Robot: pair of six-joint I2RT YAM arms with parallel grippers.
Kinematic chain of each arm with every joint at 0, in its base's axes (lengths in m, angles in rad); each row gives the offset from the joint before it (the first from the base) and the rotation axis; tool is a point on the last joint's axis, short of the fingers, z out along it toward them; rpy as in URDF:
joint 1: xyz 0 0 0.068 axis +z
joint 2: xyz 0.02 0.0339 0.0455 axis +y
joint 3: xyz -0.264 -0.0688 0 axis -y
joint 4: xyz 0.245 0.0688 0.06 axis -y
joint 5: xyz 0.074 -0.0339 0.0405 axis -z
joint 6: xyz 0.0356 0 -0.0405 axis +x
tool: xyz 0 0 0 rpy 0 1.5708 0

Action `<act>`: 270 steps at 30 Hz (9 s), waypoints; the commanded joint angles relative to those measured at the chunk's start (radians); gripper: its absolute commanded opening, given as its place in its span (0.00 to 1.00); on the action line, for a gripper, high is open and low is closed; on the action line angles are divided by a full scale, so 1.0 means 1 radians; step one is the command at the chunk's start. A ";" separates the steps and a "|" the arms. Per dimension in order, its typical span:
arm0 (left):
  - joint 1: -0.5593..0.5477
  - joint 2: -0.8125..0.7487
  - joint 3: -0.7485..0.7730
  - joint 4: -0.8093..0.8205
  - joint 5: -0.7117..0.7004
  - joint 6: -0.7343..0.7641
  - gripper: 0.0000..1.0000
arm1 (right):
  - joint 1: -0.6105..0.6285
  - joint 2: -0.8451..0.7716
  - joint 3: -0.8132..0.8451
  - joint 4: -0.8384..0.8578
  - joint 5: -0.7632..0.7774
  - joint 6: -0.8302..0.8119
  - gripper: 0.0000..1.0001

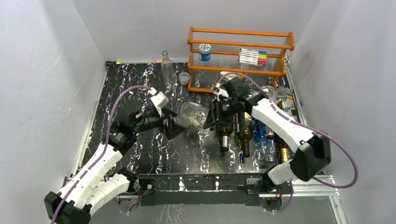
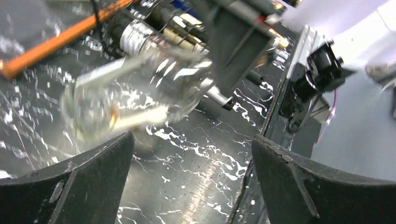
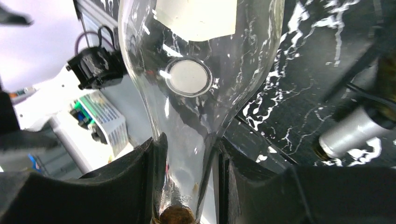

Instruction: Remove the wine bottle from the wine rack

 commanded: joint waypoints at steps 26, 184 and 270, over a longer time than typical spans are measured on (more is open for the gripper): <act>-0.306 0.285 -0.235 0.621 -0.008 0.495 0.98 | 0.104 0.088 0.022 0.209 -0.214 -0.055 0.30; 0.040 0.272 0.033 0.405 -0.363 0.061 0.98 | -0.520 -0.399 -0.369 0.060 0.587 -0.109 0.77; 0.014 0.357 0.025 0.401 -0.339 0.081 0.98 | -0.523 -0.513 -0.118 0.181 0.027 -0.101 0.00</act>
